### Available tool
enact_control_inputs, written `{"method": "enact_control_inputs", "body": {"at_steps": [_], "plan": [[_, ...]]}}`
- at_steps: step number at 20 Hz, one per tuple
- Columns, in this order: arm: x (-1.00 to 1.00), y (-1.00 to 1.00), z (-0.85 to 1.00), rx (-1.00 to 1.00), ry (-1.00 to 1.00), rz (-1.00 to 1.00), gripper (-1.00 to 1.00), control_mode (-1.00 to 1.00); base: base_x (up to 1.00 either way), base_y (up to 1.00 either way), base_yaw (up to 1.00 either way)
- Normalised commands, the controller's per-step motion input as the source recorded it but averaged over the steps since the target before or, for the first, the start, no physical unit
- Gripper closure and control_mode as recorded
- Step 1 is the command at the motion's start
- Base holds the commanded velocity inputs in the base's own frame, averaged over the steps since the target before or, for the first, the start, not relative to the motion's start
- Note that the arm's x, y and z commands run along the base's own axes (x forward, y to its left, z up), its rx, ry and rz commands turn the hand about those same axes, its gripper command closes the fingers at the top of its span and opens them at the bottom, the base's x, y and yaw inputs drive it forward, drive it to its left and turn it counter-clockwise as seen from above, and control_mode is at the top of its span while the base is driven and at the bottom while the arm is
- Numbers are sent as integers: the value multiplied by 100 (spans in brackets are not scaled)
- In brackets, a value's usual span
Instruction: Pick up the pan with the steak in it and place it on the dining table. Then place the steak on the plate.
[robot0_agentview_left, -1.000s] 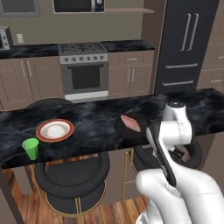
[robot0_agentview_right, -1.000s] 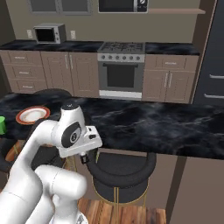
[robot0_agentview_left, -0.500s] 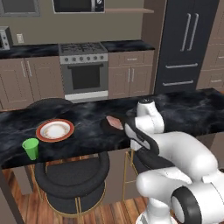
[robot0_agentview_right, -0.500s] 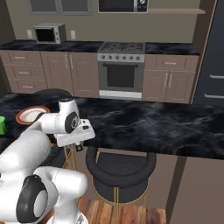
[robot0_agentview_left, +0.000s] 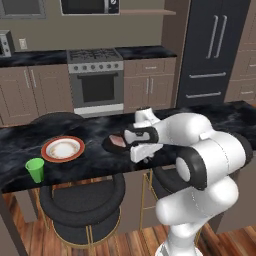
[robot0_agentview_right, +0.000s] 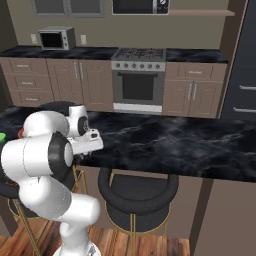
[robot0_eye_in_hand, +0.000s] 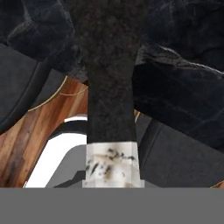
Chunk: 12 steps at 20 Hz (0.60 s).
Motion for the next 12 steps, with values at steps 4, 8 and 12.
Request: {"method": "enact_control_inputs", "body": {"at_steps": [4, 8, 12], "plan": [[2, 7, -2, 0, 1, 0, 100, -100, 0, 0, 0], [0, 4, -9, 2, 0, 2, 100, -100, 0, 0, 0], [0, 6, -29, 9, -5, 7, 100, -100, 0, 0, 0]]}}
